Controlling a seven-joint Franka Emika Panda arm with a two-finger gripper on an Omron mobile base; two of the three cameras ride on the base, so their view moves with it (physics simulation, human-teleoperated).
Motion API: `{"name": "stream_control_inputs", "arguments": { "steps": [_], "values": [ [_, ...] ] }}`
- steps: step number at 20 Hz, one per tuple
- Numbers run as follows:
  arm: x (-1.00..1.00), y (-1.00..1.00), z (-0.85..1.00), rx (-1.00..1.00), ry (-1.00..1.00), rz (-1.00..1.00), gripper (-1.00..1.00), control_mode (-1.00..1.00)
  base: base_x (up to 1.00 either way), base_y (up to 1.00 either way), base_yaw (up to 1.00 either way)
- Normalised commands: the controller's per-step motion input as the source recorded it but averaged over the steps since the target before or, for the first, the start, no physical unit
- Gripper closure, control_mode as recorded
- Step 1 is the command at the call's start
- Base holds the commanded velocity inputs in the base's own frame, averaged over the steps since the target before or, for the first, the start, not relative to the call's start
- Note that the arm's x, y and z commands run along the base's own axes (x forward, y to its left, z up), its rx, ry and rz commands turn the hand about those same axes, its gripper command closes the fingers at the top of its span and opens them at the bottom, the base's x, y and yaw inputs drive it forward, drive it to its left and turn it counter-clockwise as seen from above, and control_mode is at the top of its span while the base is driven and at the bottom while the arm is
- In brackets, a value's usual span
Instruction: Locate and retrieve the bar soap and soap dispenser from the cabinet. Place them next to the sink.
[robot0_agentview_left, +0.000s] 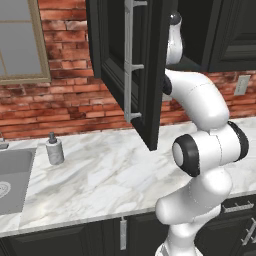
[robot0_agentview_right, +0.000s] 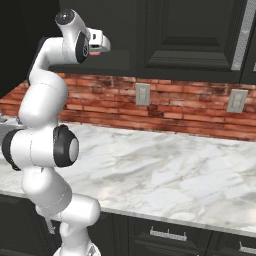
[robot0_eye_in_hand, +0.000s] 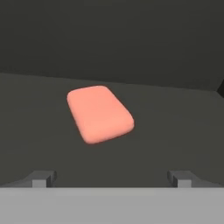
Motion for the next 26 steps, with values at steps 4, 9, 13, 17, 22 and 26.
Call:
{"name": "stream_control_inputs", "arguments": {
  "steps": [4,9,13,17,22,26],
  "values": [
    [0.3,0.0,0.01,-0.04,0.09,0.0,-1.0,-1.0,0.0,0.0,0.0],
    [0.22,0.0,0.0,-0.02,0.02,0.0,-1.0,-1.0,0.0,0.0,0.0],
    [0.13,0.0,-0.11,0.0,0.0,0.0,-1.0,-1.0,0.0,0.0,0.0],
    [0.12,0.0,-0.14,0.0,0.0,0.01,-1.0,-1.0,0.0,0.0,0.0],
    [0.17,0.0,-0.13,0.0,-0.01,0.01,-1.0,-1.0,0.0,0.0,0.0],
    [0.23,0.0,-0.11,0.0,-0.06,0.01,-1.0,-1.0,0.0,0.0,0.0]
  ]
}}
